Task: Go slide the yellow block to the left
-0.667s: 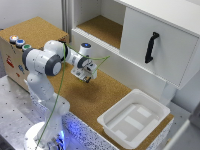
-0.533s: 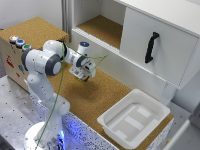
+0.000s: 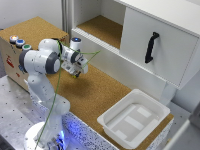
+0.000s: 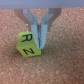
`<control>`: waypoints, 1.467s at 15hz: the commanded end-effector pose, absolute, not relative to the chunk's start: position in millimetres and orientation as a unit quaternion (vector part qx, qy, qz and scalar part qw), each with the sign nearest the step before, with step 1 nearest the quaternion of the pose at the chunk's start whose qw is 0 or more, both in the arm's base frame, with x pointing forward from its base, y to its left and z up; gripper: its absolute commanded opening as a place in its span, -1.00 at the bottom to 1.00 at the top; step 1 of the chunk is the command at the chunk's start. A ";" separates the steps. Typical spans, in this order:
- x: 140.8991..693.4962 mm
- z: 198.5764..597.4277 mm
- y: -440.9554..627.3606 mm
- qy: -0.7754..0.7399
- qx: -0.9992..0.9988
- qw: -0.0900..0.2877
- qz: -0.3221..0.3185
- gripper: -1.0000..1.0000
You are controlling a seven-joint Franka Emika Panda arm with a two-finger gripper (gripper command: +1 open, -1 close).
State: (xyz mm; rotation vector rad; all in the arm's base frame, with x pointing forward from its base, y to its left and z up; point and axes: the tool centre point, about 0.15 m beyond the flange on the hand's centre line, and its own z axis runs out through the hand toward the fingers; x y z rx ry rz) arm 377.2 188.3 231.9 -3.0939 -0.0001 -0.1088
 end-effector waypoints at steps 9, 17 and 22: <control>330.6 307.3 191.0 0.020 -1.000 0.000 0.009 1.00; 351.5 273.5 198.3 -0.023 -0.999 0.019 0.011 1.00; 351.5 273.5 198.3 -0.023 -0.999 0.019 0.011 1.00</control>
